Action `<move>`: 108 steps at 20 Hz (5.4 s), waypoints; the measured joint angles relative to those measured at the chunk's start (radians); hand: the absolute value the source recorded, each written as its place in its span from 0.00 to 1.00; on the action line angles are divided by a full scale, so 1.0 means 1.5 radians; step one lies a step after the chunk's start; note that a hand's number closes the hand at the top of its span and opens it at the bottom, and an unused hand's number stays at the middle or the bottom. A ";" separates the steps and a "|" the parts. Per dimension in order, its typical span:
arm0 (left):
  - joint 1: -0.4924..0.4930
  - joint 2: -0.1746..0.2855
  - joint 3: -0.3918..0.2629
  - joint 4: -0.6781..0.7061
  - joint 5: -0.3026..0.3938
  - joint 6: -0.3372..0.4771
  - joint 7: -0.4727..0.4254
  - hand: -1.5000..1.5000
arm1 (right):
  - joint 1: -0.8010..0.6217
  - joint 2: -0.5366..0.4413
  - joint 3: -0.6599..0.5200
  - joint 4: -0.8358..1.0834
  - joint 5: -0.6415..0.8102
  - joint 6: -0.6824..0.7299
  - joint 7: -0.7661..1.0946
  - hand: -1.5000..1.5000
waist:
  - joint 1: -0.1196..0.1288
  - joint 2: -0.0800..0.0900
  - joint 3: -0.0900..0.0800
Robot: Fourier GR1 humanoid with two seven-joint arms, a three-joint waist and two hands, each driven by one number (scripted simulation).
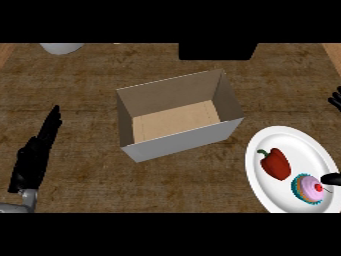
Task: Pick the cupcake from the plate and place it in the cardboard box
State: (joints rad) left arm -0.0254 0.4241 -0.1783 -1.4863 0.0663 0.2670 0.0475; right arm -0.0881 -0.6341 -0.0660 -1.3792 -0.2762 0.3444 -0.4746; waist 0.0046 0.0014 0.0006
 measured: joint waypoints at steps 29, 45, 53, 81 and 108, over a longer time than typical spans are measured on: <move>0.020 -0.037 0.039 -0.036 -0.046 -0.031 0.026 0.50 | 0.094 -0.182 0.106 -0.164 0.475 0.123 0.083 0.00 | -0.005 -0.002 0.000; 0.011 -0.086 0.082 -0.036 -0.098 -0.076 0.041 0.50 | 0.122 -0.072 0.065 -0.126 0.632 0.127 0.032 0.00 | -0.004 -0.001 0.000; 0.025 -0.099 0.110 -0.045 -0.114 -0.102 0.030 0.50 | 0.106 -0.015 0.048 -0.120 0.679 0.145 0.030 0.00 | -0.003 -0.001 0.000; 0.029 -0.152 0.143 -0.045 -0.165 -0.137 0.020 0.50 | 0.058 0.087 0.017 -0.053 0.824 -0.003 -0.059 1.00 | -0.001 -0.001 -0.001; -0.030 -0.162 0.118 -0.024 -0.174 -0.154 0.025 0.50 | -0.580 0.104 0.017 0.457 0.668 -0.022 -0.341 1.00 | 0.058 0.014 0.001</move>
State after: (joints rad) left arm -0.0699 0.1818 -0.0021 -1.5221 -0.1953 0.0355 0.0851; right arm -0.9586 -0.4782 -0.0401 -0.6937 0.7255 0.3111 -0.9864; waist 0.0914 0.0229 0.0026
